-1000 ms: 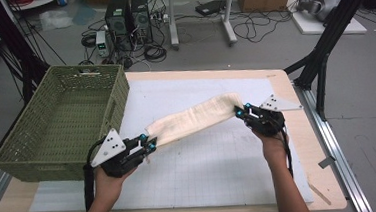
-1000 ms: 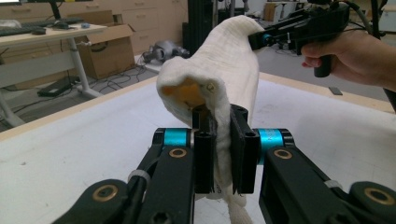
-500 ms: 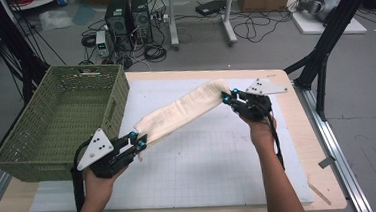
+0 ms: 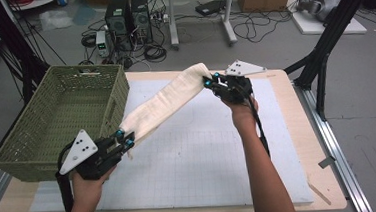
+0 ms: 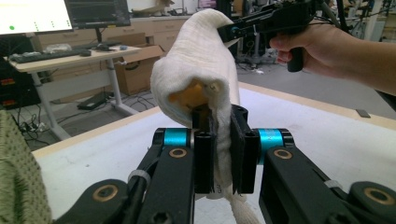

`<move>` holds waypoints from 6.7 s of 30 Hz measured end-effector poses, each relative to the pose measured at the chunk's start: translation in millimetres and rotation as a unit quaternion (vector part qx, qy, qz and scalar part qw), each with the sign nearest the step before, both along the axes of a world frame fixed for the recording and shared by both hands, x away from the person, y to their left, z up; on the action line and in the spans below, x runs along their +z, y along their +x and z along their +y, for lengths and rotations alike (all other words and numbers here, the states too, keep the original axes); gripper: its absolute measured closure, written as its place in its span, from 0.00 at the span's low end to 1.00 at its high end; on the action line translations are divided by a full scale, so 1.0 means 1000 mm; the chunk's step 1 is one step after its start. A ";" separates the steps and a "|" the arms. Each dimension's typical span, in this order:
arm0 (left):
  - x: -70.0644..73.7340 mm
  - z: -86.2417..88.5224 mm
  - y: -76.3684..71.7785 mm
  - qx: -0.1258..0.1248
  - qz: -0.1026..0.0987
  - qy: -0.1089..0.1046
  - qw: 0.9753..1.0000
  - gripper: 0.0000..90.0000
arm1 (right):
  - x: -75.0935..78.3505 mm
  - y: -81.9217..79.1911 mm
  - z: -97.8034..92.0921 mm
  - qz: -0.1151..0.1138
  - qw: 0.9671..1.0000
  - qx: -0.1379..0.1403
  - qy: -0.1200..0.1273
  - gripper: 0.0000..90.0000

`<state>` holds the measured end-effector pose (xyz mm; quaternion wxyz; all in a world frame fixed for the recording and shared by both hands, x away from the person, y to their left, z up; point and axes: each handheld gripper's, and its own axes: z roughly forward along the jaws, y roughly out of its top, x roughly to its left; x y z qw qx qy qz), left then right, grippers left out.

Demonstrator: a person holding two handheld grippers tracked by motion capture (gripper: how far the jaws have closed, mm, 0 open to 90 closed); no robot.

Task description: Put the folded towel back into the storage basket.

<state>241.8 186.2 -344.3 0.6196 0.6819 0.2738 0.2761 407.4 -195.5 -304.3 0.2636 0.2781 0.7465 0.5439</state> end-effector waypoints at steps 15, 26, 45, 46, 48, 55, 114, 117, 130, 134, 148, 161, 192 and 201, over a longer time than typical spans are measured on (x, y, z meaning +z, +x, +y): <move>0.007 0.028 -0.010 0.045 -0.014 -0.007 0.999 0.91 | 0.019 0.024 0.050 -0.010 0.999 0.032 0.011 0.88; 0.009 0.047 -0.016 0.068 -0.015 -0.021 0.997 0.90 | 0.023 0.041 0.086 -0.008 0.998 0.054 0.024 0.88; 0.010 0.071 -0.025 0.102 -0.018 -0.026 0.994 0.90 | 0.033 0.066 0.149 -0.004 0.996 0.082 0.024 0.88; 0.010 0.072 -0.026 0.104 -0.018 -0.027 0.994 0.90 | 0.034 0.067 0.154 -0.004 0.996 0.083 0.024 0.88; 0.010 0.075 -0.027 0.108 -0.018 -0.029 0.994 0.91 | 0.034 0.068 0.160 -0.003 0.996 0.085 0.025 0.88; 0.008 0.088 -0.028 0.130 -0.016 -0.033 0.991 0.90 | 0.036 0.073 0.184 0.000 0.996 0.091 0.026 0.88; 0.004 0.146 -0.041 0.220 -0.011 -0.051 0.974 0.90 | 0.026 0.100 0.308 0.029 0.991 0.131 0.012 0.88; 0.005 0.146 -0.041 0.223 -0.011 -0.050 0.973 0.90 | 0.025 0.100 0.309 0.027 0.991 0.133 0.011 0.88; 0.002 0.153 -0.035 0.271 0.026 -0.071 0.960 0.42 | 0.010 0.105 0.328 0.068 0.992 0.107 0.026 0.43; 0.003 0.151 -0.035 0.266 0.026 -0.071 0.961 0.42 | 0.009 0.101 0.322 0.071 0.990 0.116 0.025 0.42; 0.007 0.143 -0.031 0.219 0.046 -0.083 0.971 0.29 | -0.002 0.070 0.264 0.071 0.989 0.129 0.025 0.32; 0.006 0.104 -0.016 0.175 0.059 -0.073 0.980 0.22 | -0.011 0.033 0.182 0.067 0.990 0.121 0.030 0.22; 0.002 0.005 0.029 0.018 0.072 -0.030 0.997 0.23 | -0.030 -0.041 0.025 0.047 0.999 0.023 -0.005 0.18; -0.007 -0.014 0.037 -0.020 0.081 -0.025 0.996 0.22 | -0.041 -0.067 -0.028 0.046 0.999 -0.029 0.003 0.18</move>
